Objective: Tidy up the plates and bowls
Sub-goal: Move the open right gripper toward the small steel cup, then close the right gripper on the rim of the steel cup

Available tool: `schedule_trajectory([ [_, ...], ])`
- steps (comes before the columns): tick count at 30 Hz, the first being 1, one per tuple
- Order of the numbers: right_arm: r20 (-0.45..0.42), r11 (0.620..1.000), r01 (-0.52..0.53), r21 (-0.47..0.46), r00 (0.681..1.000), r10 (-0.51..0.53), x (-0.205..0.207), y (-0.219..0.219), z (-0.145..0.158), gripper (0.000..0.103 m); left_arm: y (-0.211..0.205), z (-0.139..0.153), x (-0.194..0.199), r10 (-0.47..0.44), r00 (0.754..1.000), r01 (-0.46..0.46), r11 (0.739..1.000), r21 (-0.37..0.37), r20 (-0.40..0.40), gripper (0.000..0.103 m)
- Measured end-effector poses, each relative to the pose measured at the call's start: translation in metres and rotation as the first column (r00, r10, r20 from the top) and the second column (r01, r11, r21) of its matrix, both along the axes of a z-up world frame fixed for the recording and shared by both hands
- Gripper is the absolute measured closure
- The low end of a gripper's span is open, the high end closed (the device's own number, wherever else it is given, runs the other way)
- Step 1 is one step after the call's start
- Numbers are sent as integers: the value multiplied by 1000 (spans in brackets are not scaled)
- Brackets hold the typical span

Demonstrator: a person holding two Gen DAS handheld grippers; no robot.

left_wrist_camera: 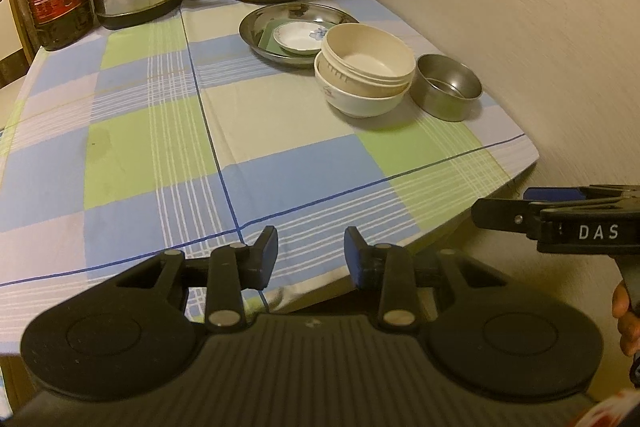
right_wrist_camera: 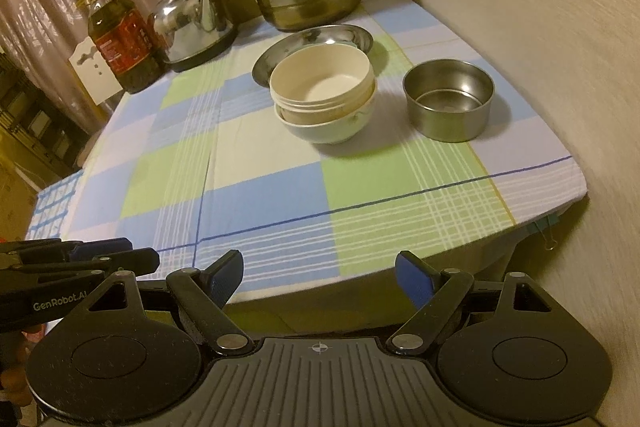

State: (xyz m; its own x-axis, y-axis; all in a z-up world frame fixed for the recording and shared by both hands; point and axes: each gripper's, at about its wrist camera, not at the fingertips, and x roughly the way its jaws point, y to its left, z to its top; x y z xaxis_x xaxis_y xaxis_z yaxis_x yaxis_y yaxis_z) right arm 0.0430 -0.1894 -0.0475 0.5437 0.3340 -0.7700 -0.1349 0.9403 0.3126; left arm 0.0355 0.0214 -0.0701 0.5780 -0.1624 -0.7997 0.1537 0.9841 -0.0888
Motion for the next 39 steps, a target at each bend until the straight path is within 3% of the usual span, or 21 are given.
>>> schedule_trajectory([
  [22,-26,999,37,3,999,-37,9,-13,-5,20,-19,-4,16,-66,998,66,997,-31,-3,71],
  [39,-34,965,263,-18,964,-264,29,-74,-16,21,-98,-16,76,-218,976,219,966,-137,16,71],
])
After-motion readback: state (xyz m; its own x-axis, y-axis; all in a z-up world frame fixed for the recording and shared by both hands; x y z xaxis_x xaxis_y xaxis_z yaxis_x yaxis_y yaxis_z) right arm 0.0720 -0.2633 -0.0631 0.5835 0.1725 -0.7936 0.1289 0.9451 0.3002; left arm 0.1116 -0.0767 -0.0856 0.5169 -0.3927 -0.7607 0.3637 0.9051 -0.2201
